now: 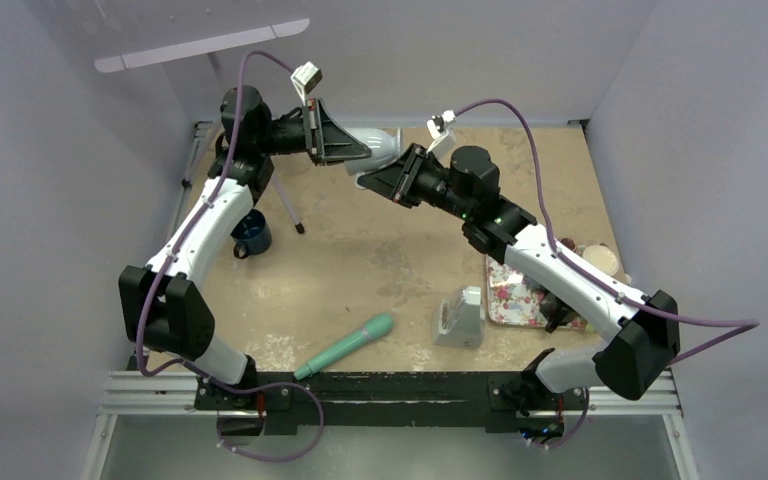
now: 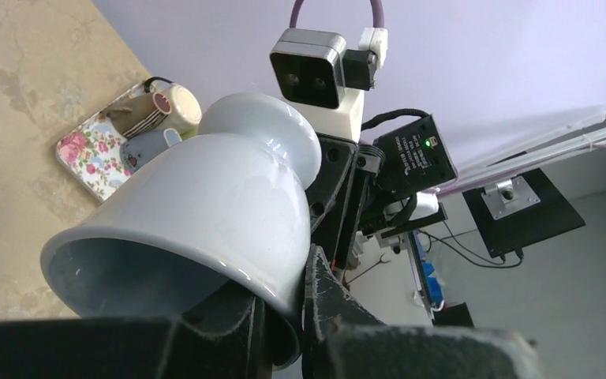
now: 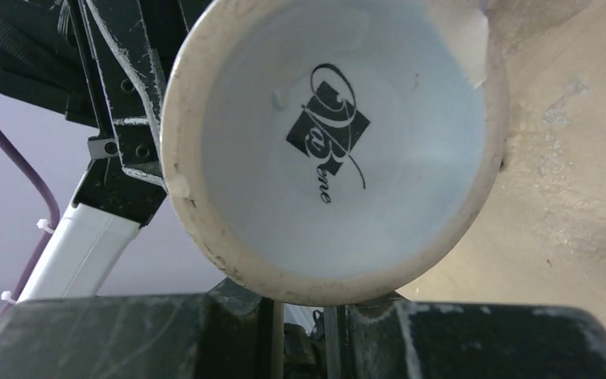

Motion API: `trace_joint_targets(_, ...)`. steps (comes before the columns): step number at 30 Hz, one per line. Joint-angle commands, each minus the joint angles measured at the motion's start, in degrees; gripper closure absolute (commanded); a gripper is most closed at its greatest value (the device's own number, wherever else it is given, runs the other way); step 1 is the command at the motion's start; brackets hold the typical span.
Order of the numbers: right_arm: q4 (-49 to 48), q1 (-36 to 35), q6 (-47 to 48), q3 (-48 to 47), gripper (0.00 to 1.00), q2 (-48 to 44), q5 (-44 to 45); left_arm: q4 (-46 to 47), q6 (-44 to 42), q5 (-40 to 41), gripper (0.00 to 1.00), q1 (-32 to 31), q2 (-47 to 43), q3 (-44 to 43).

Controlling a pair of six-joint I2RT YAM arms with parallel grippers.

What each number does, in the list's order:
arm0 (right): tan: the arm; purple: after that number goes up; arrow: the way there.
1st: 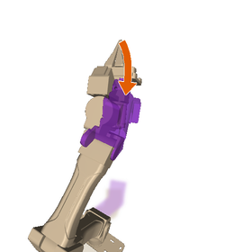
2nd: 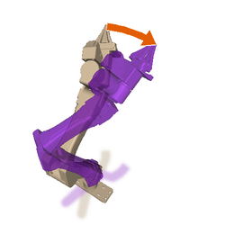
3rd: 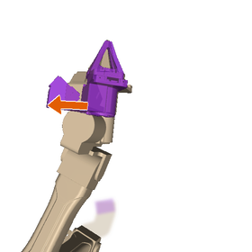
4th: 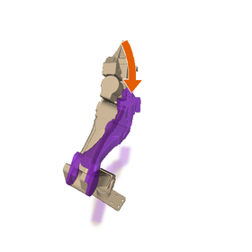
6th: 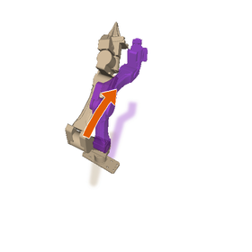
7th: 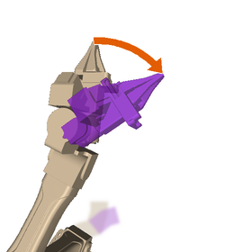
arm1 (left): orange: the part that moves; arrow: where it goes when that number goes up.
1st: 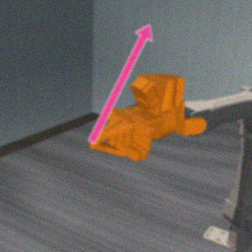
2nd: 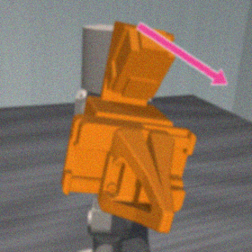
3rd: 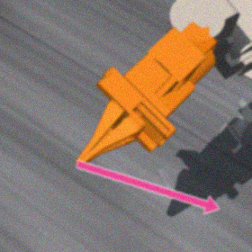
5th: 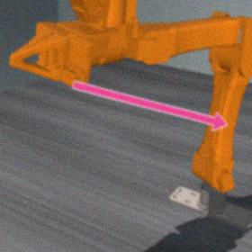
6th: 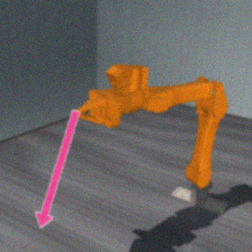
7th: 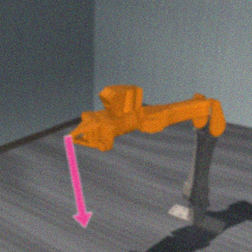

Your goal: Turn the mug right side up

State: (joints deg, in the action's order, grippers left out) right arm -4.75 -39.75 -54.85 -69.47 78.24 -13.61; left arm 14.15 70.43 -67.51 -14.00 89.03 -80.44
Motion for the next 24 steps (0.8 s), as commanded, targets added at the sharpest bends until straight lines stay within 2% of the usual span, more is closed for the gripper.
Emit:
trace_joint_targets(1,-1.49,-0.86,6.22,-3.65,0.91,-2.01,0.50,-20.26,-17.36,2.04,1.00,0.11,-0.31,-5.74)
trace_joint_targets(3,4.84,-0.83,8.70,-4.18,0.57,-2.62,3.81,-42.30,-39.70,8.93,1.00,0.34,0.54,-13.15)
trace_joint_targets(4,7.99,-0.84,9.79,-4.22,0.43,-3.22,5.67,-54.79,-50.41,17.28,1.00,0.04,1.02,-17.19)
trace_joint_targets(5,11.41,-0.85,10.25,-4.18,0.33,-3.71,7.77,-58.99,-58.20,23.61,1.00,-0.35,1.07,-19.21)
trace_joint_targets(7,17.24,-0.86,11.43,-4.05,0.25,-4.47,12.07,-63.69,-68.76,34.26,1.00,-0.41,1.57,-20.77)
trace_joint_targets(9,22.00,-0.86,12.62,-3.71,0.19,-5.19,15.38,-68.06,-78.35,42.13,1.00,-0.50,4.11,-22.96)
trace_joint_targets(14,31.41,-0.81,14.47,-4.82,0.17,-6.20,23.86,-77.95,-92.01,53.56,1.00,-1.98,15.04,-29.95)
trace_joint_targets(19,39.56,-0.79,13.54,-5.93,0.17,-6.69,31.00,-81.98,-96.53,59.18,1.00,-2.52,25.29,-36.34)
trace_joint_targets(24,43.72,-0.80,10.63,-4.51,0.17,-7.14,34.63,-80.77,-99.44,65.12,1.00,-4.37,32.26,-36.99)
